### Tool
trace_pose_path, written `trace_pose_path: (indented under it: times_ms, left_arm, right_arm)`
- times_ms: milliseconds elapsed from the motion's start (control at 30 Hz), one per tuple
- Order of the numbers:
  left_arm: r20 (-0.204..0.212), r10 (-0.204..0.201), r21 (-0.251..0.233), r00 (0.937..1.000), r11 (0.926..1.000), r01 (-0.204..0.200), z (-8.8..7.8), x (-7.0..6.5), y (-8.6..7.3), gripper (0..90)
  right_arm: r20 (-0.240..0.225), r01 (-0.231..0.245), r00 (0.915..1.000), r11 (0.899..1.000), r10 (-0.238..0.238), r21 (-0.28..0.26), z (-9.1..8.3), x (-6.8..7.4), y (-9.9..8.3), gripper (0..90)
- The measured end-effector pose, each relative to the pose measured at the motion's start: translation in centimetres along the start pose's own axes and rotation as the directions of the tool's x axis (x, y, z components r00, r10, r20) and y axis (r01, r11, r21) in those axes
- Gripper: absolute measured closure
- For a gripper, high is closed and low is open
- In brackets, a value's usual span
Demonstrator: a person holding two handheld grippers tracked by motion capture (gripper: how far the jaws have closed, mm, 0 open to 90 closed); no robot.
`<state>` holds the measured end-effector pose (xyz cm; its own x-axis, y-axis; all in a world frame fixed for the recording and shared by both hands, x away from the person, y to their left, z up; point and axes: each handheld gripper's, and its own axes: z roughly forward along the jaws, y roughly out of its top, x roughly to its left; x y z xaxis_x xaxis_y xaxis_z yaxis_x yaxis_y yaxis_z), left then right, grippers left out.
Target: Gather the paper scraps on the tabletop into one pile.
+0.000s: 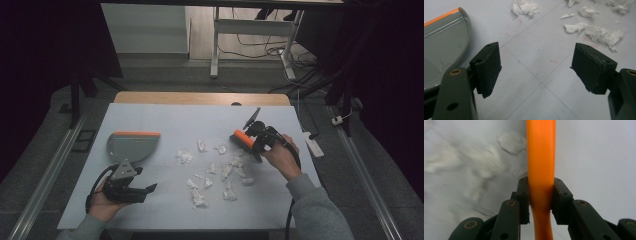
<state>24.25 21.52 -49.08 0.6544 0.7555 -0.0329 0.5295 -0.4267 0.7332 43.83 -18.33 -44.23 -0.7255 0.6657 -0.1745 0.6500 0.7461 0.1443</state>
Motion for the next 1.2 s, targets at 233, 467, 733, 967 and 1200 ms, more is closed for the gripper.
trace_pose_path:
  times_ms: [233, 467, 733, 967, 1200]
  left_arm:
    - [0.000, 0.007, 0.005, 1.0000, 1.0000, -0.007, -0.1, 0.0, -0.1, 24.4]
    - [-0.001, 0.011, 0.012, 0.9999, 0.9999, -0.011, 0.0, -0.1, 0.0, 24.4]
    - [-0.001, 0.017, 0.019, 0.9999, 0.9997, -0.017, 0.2, -0.1, 0.0, 24.4]
    - [-0.001, 0.021, 0.022, 0.9998, 0.9995, -0.021, 0.3, -0.1, 0.0, 24.3]
    - [-0.001, 0.025, 0.024, 0.9997, 0.9994, -0.025, 0.3, -0.2, 0.0, 24.2]
  right_arm:
    - [-0.122, -0.029, 0.9924, 0.995, 0.018, -0.094, -1.2, 1.2, 0.2, 70.3]
    - [-0.090, -0.015, 0.9960, 0.983, -0.002, -0.183, -4.8, 0.8, -3.5, 70.3]
    - [-0.165, 0.259, 0.9388, 0.935, -0.302, -0.241, -6.6, 4.5, -7.3, 70.4]
    - [-0.230, 0.488, 0.8214, 0.852, -0.522, -0.189, -4.5, 10.2, -7.6, 70.3]
    - [-0.111, 0.523, 0.8364, 0.842, -0.537, -0.130, -2.5, 9.7, -4.0, 70.4]
